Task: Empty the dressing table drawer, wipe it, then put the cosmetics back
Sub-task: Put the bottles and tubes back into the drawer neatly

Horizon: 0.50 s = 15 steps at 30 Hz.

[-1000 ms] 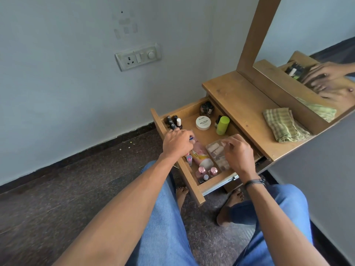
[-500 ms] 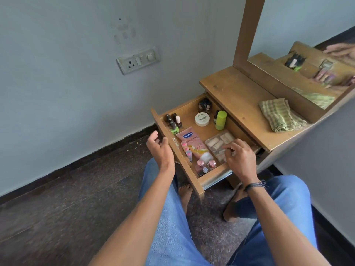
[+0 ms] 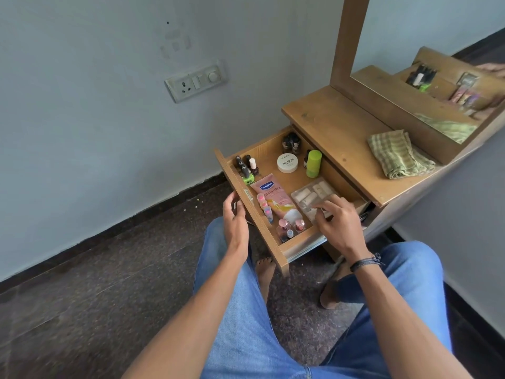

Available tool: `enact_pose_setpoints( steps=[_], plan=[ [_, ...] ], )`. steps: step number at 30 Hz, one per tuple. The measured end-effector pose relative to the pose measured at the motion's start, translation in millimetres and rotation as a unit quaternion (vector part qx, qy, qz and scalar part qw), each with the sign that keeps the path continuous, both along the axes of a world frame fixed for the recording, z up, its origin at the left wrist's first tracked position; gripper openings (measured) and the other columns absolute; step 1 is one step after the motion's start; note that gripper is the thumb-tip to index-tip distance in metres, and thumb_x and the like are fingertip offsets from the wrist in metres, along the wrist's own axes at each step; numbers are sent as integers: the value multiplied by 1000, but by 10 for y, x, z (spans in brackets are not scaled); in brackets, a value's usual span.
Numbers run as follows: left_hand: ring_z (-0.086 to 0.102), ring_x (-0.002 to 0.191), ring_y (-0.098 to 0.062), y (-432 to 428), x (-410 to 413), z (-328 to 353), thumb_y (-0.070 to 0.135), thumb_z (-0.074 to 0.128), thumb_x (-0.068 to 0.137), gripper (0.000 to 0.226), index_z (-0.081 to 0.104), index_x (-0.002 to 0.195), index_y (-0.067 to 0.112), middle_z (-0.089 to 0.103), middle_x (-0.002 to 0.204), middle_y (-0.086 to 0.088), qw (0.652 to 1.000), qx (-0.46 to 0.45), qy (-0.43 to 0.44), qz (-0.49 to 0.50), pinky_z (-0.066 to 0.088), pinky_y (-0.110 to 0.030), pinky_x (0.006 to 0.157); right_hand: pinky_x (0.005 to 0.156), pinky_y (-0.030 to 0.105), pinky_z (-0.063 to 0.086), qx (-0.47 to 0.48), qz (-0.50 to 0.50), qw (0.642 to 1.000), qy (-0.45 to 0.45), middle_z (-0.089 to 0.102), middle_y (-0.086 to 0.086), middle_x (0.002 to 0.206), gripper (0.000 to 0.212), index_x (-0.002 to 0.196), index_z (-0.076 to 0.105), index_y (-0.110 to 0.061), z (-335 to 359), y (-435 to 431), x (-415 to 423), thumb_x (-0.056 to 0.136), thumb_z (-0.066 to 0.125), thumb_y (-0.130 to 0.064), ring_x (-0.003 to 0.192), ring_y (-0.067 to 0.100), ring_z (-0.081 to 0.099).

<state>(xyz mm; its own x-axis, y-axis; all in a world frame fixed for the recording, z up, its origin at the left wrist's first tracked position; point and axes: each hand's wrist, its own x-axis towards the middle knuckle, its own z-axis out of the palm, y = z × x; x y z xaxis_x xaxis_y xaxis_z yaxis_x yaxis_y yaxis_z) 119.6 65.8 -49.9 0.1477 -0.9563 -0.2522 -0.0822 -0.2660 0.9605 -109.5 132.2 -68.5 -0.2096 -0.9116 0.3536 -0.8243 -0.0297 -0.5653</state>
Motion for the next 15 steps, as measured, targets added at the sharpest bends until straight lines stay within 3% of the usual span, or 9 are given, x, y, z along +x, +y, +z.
enact_pose_setpoints(
  steps=[2, 7, 10, 12, 15],
  plan=[
    [47, 122, -5, -10, 9, -19, 30, 39, 110, 33, 46, 141, 39, 52, 147, 4, 1000, -2, -13, -5, 38, -31, 95, 75, 44, 55, 37, 29, 999, -3, 68, 1, 96, 14, 101, 78, -13, 66, -72, -40, 90, 70, -12, 86, 23, 63],
    [51, 119, -6, -29, 3, -72, 32, 37, 110, 31, 46, 138, 40, 55, 142, 5, 1000, -10, -17, -5, 41, -25, 90, 80, 42, 58, 155, 116, 981, -2, 63, -8, 111, 28, 116, 75, -27, 295, -439, -49, 90, 75, -37, 85, 15, 66],
    [51, 129, -11, -47, 1, -113, 33, 38, 109, 28, 47, 133, 47, 54, 144, 4, 1000, -18, -7, -6, 41, -30, 97, 85, 41, 57, 209, 157, 965, 18, 58, -5, 109, 38, 125, 72, -32, 357, -675, 72, 87, 78, -39, 87, 17, 65],
    [49, 132, -13, -56, 4, -135, 37, 39, 108, 29, 47, 122, 60, 54, 145, 5, 1000, -16, -8, -10, 42, -36, 104, 88, 38, 56, 233, 182, 955, 21, 56, -4, 110, 44, 128, 71, -31, 347, -804, 165, 86, 80, -36, 90, 15, 63],
    [51, 131, -11, -61, 12, -151, 37, 41, 107, 32, 48, 114, 67, 55, 143, 7, 1000, -22, 0, -14, 43, -40, 109, 82, 26, 48, 257, 209, 943, 40, 53, -4, 116, 50, 131, 68, -32, 273, -905, 260, 83, 81, -41, 93, 12, 57]
  ],
)
